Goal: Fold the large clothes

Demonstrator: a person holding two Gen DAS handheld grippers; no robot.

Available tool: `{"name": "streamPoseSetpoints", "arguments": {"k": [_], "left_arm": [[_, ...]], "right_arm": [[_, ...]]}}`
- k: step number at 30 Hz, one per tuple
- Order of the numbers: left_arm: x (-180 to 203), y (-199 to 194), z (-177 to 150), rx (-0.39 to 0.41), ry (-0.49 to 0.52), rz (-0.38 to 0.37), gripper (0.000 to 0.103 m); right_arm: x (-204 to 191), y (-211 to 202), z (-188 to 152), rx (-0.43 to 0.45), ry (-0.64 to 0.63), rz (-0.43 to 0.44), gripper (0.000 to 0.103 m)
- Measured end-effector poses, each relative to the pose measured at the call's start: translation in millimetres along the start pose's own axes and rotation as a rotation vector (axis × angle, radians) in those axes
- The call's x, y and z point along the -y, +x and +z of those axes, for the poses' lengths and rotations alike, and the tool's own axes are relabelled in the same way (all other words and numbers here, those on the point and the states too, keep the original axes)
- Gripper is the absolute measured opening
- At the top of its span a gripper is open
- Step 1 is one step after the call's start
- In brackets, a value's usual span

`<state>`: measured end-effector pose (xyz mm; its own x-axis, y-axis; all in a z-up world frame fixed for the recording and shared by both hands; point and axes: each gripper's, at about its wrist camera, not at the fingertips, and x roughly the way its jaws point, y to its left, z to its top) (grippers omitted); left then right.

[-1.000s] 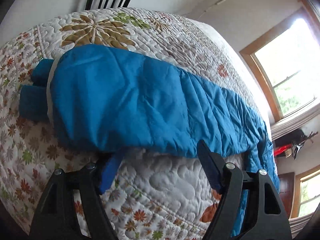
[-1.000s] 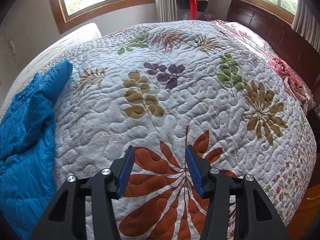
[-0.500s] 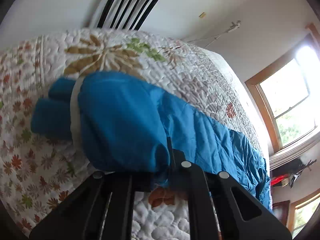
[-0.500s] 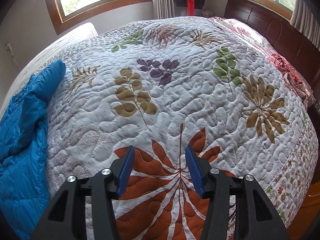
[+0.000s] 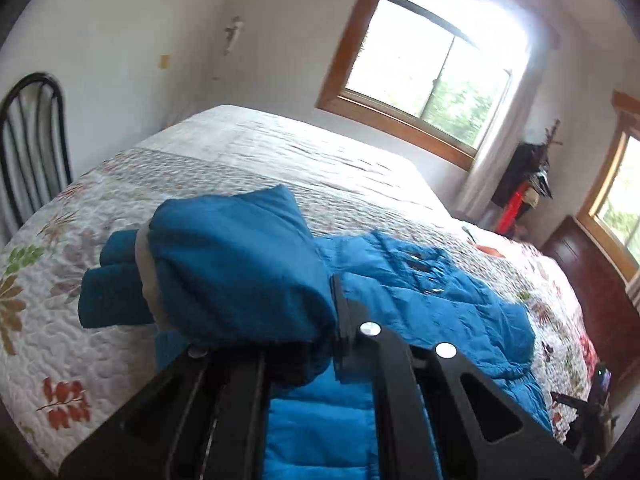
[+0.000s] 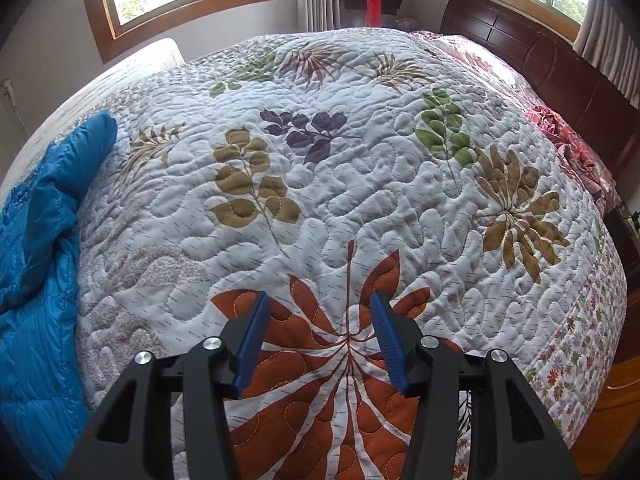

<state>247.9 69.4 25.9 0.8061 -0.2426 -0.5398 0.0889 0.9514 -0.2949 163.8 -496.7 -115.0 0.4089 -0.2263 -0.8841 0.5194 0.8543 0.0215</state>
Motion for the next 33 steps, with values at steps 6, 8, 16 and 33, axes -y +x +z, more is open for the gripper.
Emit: {"name": "streamPoseSetpoints", "arguments": {"k": [6, 8, 16, 33], "left_arm": [[97, 64, -24, -0.126, 0.166, -0.111, 0.006], [103, 96, -35, -0.210, 0.193, -0.138, 0.007], [103, 109, -81, -0.402, 0.333, -0.214, 0.042], [-7, 91, -20, -0.323, 0.197, 0.177, 0.056]], "right_arm": [[0, 0, 0, -0.001, 0.003, 0.007, 0.053], [0, 1, -1, -0.001, -0.001, 0.005, 0.053], [-5, -6, 1, 0.013, -0.014, 0.032, 0.053], [-243, -119, -3, -0.034, -0.549, 0.470, 0.054]]}}
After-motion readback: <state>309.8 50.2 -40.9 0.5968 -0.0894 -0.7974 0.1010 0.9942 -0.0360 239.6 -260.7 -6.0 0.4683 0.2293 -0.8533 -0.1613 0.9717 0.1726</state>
